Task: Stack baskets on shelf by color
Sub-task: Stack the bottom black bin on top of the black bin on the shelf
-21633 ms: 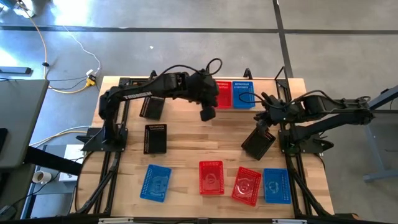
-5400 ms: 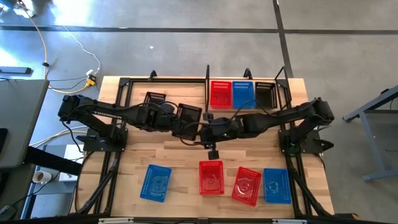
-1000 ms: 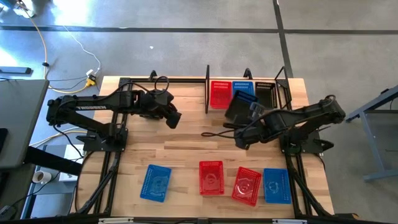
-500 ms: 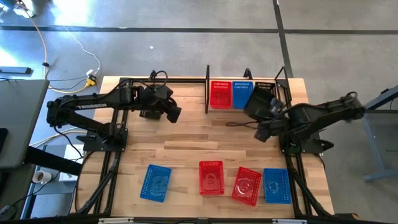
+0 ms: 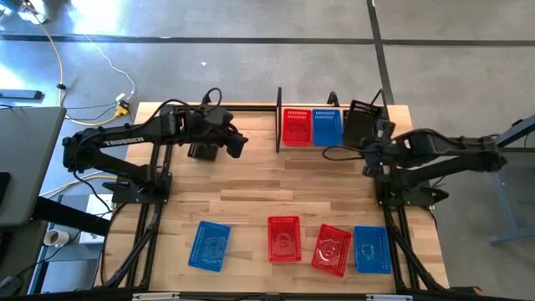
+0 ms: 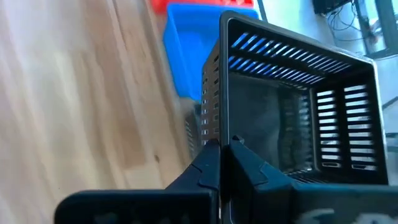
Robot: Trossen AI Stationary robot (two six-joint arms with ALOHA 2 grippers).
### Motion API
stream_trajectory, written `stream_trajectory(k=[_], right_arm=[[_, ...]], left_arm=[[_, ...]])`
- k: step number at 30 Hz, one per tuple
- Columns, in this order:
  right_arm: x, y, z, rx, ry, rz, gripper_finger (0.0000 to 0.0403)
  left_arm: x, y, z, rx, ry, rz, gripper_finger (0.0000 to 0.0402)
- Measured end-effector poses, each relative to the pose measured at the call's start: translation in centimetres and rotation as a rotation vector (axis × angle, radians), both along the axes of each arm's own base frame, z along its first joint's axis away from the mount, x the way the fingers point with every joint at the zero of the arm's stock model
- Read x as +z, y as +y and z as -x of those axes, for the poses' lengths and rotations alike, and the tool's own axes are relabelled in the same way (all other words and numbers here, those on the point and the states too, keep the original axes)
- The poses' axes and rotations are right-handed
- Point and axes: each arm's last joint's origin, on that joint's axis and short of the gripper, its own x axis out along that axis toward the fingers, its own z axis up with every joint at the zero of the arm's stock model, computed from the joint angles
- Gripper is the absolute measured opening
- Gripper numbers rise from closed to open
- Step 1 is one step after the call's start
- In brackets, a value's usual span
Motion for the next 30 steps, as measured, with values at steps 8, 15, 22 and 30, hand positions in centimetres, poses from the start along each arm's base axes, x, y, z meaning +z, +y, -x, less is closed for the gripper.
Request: stream_trajectory(k=[8, 15, 22, 30], right_arm=[[-2.4, -1.6, 0.1, 0.044, 0.198, 0.011, 0.0000], [-4.4, -2.8, -0.5, 0.077, 0.207, 0.040, 0.0000], [-4.7, -3.5, 0.4, 0.081, 0.180, 0.037, 0.0000], [-4.3, -4.2, 1.4, 0.132, 0.126, -0.017, 0.0000]], left_arm=[[0.0, 0.6, 0.2, 0.024, -0.002, 0.001, 0.0151], [0.0, 1.1, 0.5, 0.058, -0.008, 0.012, 0.0150], [0.0, 1.4, 0.6, 0.080, -0.016, 0.027, 0.0150], [0.3, 1.5, 0.4, 0.084, -0.058, 0.014, 0.0151]])
